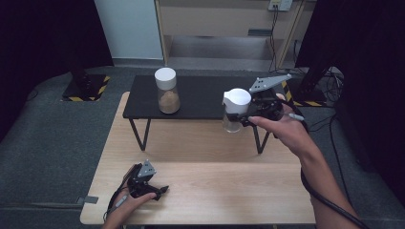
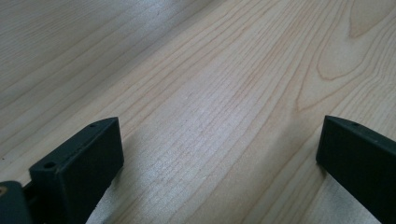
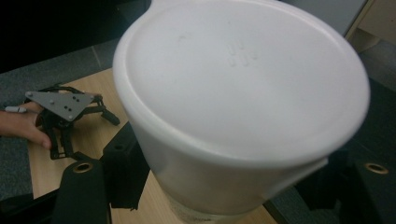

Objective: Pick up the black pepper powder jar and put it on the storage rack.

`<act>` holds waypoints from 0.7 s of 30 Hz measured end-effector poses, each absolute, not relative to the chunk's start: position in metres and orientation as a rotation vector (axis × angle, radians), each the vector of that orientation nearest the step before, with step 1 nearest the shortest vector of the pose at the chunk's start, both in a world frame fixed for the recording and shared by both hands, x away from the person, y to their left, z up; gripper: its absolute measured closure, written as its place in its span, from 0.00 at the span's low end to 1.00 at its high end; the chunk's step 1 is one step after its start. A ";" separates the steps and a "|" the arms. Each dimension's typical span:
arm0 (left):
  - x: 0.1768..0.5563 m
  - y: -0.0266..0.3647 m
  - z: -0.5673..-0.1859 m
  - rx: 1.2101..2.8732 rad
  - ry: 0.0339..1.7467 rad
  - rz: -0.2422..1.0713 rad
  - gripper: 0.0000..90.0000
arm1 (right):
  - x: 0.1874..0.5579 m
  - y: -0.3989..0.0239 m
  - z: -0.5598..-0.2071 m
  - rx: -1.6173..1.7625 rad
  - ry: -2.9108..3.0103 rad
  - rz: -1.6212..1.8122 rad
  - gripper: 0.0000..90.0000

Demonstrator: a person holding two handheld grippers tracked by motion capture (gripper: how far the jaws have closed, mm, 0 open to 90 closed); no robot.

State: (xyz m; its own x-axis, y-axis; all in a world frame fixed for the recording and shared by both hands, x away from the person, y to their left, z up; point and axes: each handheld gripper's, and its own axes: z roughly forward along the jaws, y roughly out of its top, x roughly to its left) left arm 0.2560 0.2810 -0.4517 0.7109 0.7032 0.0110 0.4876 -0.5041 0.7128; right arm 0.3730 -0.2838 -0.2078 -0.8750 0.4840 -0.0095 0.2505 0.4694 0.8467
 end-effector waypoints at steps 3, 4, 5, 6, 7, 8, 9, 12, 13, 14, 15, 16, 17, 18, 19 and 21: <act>0.256 0.281 -0.452 2.206 0.900 0.392 0.00 | 0.377 -0.284 -0.204 0.635 2.464 1.362 0.35; 0.256 0.281 -0.452 2.206 0.901 0.391 0.00 | 0.378 -0.283 -0.203 0.635 2.464 1.358 0.35; 0.256 0.281 -0.452 2.206 0.901 0.391 0.00 | 0.380 -0.283 -0.201 0.636 2.463 1.353 0.35; 0.256 0.281 -0.452 2.206 0.900 0.391 0.00 | 0.381 -0.282 -0.200 0.640 2.463 1.349 0.35; 0.256 0.281 -0.452 2.206 0.900 0.391 0.00 | 0.383 -0.282 -0.199 0.638 2.463 1.348 0.35; 0.256 0.281 -0.452 2.206 0.900 0.391 0.00 | 0.384 -0.283 -0.198 0.641 2.461 1.351 0.35; 0.256 0.281 -0.452 2.206 0.901 0.391 0.00 | 0.385 -0.283 -0.197 0.643 2.458 1.350 0.35; 0.256 0.281 -0.452 2.206 0.901 0.392 0.00 | 0.389 -0.282 -0.194 0.651 2.454 1.341 0.35; 0.256 0.281 -0.452 2.205 0.901 0.392 0.00 | 0.391 -0.282 -0.193 0.655 2.452 1.339 0.35; 0.256 0.281 -0.452 2.206 0.901 0.392 0.00 | 0.392 -0.281 -0.191 0.658 2.451 1.336 0.35; 0.256 0.281 -0.452 2.206 0.901 0.392 0.00 | 0.393 -0.281 -0.190 0.661 2.448 1.333 0.35; 0.256 0.281 -0.452 2.206 0.901 0.392 0.00 | 0.394 -0.281 -0.190 0.664 2.445 1.333 0.35; 0.256 0.281 -0.452 2.205 0.901 0.392 0.00 | 0.396 -0.281 -0.189 0.667 2.442 1.334 0.35; 0.256 0.281 -0.452 2.205 0.901 0.393 0.00 | 0.397 -0.280 -0.189 0.669 2.440 1.333 0.35; 0.256 0.281 -0.452 2.205 0.901 0.393 0.00 | 0.398 -0.280 -0.188 0.672 2.437 1.334 0.35; 0.256 0.281 -0.452 2.206 0.901 0.393 0.00 | 0.401 -0.279 -0.189 0.673 2.433 1.339 0.35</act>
State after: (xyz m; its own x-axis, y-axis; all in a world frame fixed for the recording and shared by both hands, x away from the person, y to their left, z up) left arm 0.2559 0.2810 -0.4518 0.7106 0.7035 0.0116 0.4873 -0.5040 0.7131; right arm 0.4014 -0.2790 -0.1889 -0.8513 0.5242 -0.0227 0.2614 0.4612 0.8479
